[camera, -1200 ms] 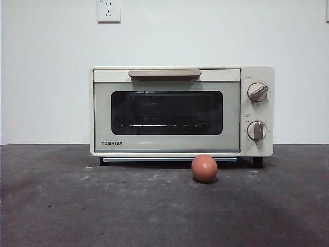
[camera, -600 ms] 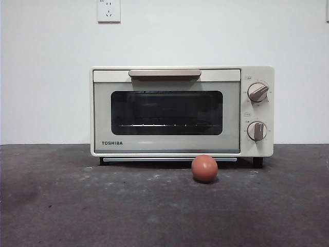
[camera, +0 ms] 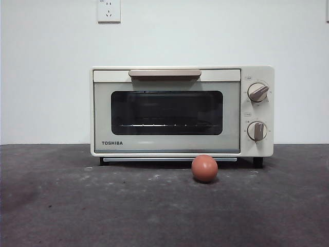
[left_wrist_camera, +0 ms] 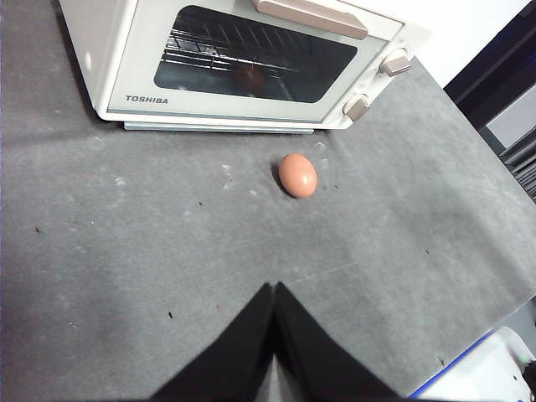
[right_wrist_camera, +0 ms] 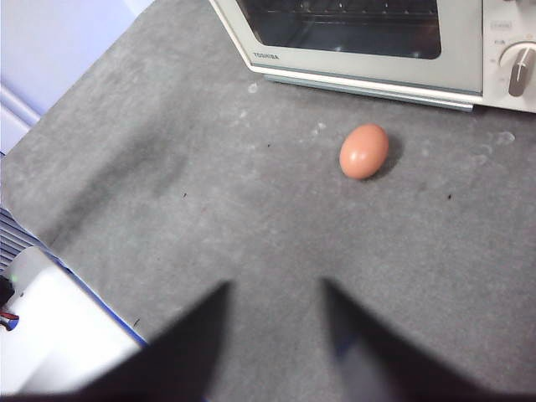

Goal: Eggoven

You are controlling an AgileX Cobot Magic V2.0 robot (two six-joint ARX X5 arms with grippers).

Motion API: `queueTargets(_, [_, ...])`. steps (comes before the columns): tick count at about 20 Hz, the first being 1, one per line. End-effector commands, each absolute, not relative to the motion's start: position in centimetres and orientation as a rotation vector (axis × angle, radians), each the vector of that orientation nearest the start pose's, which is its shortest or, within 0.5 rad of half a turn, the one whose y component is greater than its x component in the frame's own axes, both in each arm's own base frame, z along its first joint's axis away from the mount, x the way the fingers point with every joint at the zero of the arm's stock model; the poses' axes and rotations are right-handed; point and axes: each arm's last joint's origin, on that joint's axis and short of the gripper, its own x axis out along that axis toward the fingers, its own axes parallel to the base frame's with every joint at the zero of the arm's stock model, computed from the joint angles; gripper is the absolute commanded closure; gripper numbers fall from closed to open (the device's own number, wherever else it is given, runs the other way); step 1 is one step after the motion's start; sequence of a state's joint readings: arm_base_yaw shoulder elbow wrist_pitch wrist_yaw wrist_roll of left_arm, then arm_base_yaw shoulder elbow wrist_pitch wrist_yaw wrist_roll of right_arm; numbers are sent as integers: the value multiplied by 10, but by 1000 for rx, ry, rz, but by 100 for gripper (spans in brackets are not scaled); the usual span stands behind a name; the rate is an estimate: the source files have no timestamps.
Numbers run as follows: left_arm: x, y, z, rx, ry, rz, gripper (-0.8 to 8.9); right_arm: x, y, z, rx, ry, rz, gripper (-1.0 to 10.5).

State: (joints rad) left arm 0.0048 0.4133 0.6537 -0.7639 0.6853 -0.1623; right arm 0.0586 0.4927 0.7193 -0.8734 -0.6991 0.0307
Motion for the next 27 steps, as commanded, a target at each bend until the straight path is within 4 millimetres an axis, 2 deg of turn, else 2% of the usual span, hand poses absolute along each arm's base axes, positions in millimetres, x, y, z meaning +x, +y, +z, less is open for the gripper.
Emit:
queueTargets(1, [80,-18,286,-309,531,-636,806,87,24,293,249,634,700,559])
queueTargets(6, [81,-18,288,-303,513,-638,806,101,27,292,277,662,709,559])
queueTargets(11, [81,-18,289,-300,503,-639,806,138,47,291,314,676,750,562])
queueTargets(20, [81,-18,288,-300,503,-640,806,205,132,252,200,726,599,563])
queueTargets(24, [81,-18,288,-300,504,-639,806,231,160,236,128,781,514,563])
queueTargets(27, [81,-19,288,-297,506,-651,806,248,173,223,92,822,464,563])
